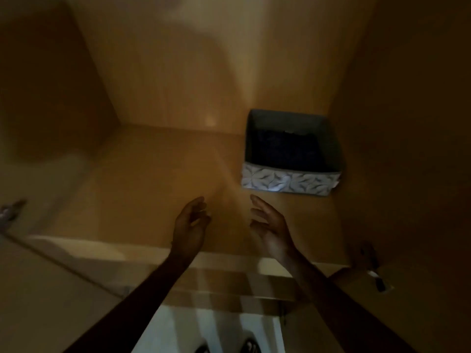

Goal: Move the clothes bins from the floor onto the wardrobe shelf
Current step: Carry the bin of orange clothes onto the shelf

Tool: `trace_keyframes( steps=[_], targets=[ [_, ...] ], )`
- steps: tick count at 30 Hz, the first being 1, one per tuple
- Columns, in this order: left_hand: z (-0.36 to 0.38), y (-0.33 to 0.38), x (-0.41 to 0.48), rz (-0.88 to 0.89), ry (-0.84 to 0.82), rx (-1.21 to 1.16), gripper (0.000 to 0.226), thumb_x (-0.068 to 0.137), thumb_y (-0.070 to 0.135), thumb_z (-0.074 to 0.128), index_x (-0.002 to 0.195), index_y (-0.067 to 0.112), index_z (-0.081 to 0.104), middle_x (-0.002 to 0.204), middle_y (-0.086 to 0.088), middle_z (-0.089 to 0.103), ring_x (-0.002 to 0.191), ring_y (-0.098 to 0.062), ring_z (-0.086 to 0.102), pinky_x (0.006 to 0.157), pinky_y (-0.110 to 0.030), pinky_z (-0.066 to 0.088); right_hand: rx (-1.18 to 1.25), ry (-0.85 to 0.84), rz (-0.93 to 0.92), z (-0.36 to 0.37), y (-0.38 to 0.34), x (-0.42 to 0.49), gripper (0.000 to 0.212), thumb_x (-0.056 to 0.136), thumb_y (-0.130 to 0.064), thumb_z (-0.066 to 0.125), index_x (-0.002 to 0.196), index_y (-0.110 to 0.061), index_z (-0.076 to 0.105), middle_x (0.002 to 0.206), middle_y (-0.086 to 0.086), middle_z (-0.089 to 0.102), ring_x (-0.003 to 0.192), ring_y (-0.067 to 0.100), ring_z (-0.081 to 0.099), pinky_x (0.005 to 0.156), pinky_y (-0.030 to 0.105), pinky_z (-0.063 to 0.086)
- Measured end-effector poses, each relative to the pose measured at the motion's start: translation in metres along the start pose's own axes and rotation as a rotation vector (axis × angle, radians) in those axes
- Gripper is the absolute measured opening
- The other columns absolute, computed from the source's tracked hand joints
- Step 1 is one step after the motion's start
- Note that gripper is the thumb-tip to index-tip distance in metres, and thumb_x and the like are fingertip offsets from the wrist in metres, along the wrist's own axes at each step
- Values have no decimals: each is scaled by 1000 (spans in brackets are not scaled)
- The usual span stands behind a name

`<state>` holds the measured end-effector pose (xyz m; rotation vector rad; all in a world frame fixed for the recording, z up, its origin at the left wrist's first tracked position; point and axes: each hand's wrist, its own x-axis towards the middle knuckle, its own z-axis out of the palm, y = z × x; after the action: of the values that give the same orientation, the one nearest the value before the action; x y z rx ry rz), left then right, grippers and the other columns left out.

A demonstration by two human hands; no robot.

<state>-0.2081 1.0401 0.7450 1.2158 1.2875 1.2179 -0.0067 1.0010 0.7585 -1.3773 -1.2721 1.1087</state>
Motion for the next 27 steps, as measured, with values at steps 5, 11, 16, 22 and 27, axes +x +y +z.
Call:
trace_keyframes(
  steps=[5,11,16,22,27],
  targets=[
    [-68,-17,-60,-106,245,-47,32,91,5,61,122,13,62,113,-4,69,104,-19,65,87,-34,49,7,-251,37,58,2,-9,64,80,-27,66,140,-29,45,139,-9,52,118,4,56,93,31,52],
    [-112,-37,-173,-232,679,-82,24,94,8,57,116,14,64,111,-2,70,103,-19,65,86,-35,52,-24,-654,39,118,10,-36,59,78,-27,64,135,-33,50,130,-9,59,112,7,61,93,34,52],
    [-110,-55,-277,-318,1016,-128,25,92,6,57,113,16,64,106,-2,71,98,-21,66,76,-29,48,-84,-1016,28,161,23,-75,57,79,-24,63,133,-35,50,130,-8,59,112,6,61,94,31,51],
    [-83,-64,-401,-365,1377,-205,24,90,4,59,112,12,66,103,-6,73,94,-20,67,72,-25,47,-207,-1382,-29,198,34,-157,57,79,-28,63,135,-33,51,126,-8,60,107,3,61,87,24,52],
    [-58,-72,-501,-392,1638,-275,24,91,5,59,114,12,65,104,-5,72,97,-20,67,81,-37,52,-296,-1656,-78,230,41,-242,53,77,-29,64,129,-39,55,121,-9,62,103,6,62,86,23,50]
  ],
)
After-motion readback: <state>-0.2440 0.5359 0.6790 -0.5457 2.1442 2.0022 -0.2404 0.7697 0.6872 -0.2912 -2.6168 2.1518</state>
